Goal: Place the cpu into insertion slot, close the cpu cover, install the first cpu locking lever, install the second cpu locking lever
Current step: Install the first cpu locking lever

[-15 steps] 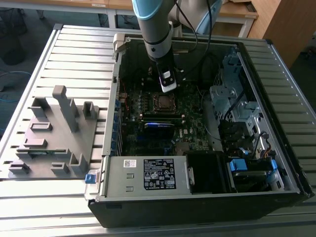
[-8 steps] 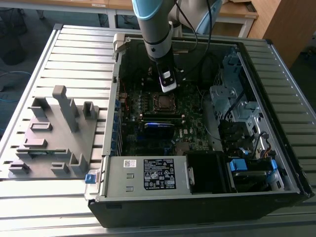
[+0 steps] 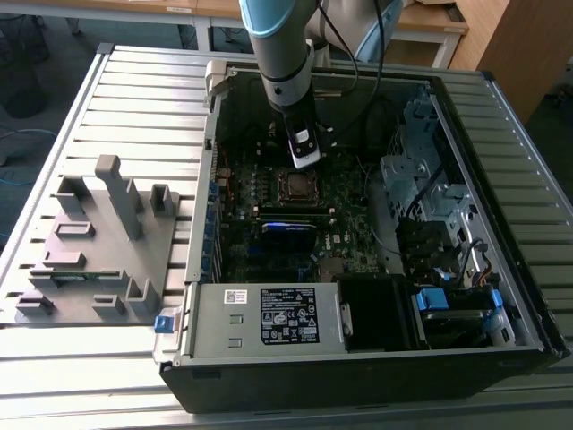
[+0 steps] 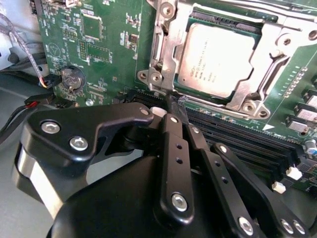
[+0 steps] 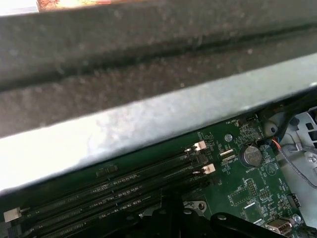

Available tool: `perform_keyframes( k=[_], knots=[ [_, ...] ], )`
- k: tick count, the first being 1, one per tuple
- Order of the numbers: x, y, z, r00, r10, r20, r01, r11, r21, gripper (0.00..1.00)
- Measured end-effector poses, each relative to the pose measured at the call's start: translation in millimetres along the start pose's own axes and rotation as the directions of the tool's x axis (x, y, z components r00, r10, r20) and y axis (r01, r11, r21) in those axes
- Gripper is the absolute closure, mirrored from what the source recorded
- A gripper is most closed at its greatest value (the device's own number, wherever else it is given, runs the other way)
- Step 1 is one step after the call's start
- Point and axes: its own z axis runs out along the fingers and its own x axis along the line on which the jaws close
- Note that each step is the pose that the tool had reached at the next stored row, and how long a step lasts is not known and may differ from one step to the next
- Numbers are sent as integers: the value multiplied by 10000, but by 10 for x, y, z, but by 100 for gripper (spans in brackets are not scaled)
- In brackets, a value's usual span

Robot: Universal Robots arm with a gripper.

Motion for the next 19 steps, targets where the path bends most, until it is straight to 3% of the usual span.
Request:
perform_keyframes(
  k=[4,12,19],
  knots=[
    [-1,-3,-1,10000,6,-8,-6,10000,-16,90],
    [-1,-4,-1,10000,66,-68,-67,9998,-198,90],
    [-5,-8,-5,9999,70,-74,-71,9997,-220,90]
  ],
)
